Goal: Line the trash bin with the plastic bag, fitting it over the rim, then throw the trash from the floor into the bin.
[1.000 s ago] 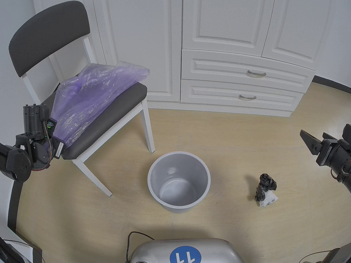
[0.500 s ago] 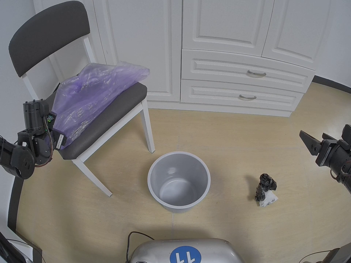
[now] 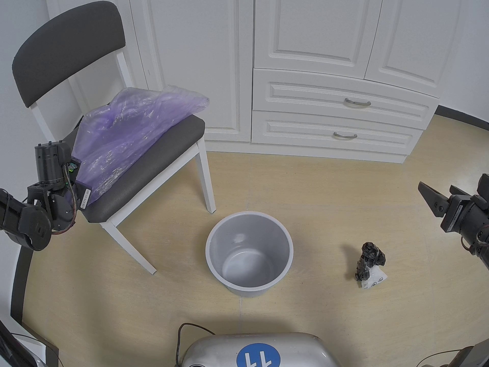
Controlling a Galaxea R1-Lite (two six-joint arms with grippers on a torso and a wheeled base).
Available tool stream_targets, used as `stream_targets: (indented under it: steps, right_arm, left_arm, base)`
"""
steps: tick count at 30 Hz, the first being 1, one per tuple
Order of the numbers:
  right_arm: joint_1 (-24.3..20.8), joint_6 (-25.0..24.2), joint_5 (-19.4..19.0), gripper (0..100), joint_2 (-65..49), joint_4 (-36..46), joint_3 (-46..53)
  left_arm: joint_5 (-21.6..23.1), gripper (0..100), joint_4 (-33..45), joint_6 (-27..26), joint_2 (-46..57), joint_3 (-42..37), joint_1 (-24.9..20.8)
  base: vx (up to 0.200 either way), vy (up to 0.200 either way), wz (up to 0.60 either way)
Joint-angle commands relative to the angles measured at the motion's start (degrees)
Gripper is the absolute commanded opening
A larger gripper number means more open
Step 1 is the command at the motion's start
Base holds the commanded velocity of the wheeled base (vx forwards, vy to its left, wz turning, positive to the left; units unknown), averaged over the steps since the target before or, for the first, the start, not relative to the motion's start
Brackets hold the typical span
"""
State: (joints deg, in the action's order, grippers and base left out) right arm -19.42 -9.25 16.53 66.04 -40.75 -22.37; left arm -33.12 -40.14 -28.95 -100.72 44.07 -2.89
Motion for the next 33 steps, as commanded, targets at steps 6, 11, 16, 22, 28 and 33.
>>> stream_targets:
  steps: [6,11,16,22,28,33]
  right_arm:
    - [-0.27,0.11,-0.01,100,-0.03,0.06,0.4]
    - [-0.27,0.82,-0.01,100,-0.65,0.06,0.84]
    - [-0.36,3.1,-0.09,100,-3.11,0.24,1.28]
    - [-0.71,5.74,-0.01,100,-4.51,0.06,1.8]
    - [-0.71,6.62,0.17,100,-4.6,0.15,1.8]
    - [-0.71,8.73,1.05,100,-5.22,0.06,0.4]
  left_arm:
    - [0.95,0,-3.63,0.83,-0.18,-1.44,0.16]
    - [3.94,0,-9.6,1.88,-0.71,-4.43,0.78]
    - [7.55,0,-19.53,2.59,0.35,-10.41,0.96]
    - [10.62,0,-22.79,10.32,2.54,-16.38,0.96]
    - [17.65,0,-23.66,17.61,4.57,-16.3,-0.36]
    - [24.68,0,-23.84,21.83,8.87,-16.56,-2.21]
  base:
    - [0.0,0.0,0.0]
    - [0.0,0.0,0.0]
    - [0.0,0.0,0.0]
    - [0.0,0.0,0.0]
    - [0.0,0.0,0.0]
    - [0.0,0.0,0.0]
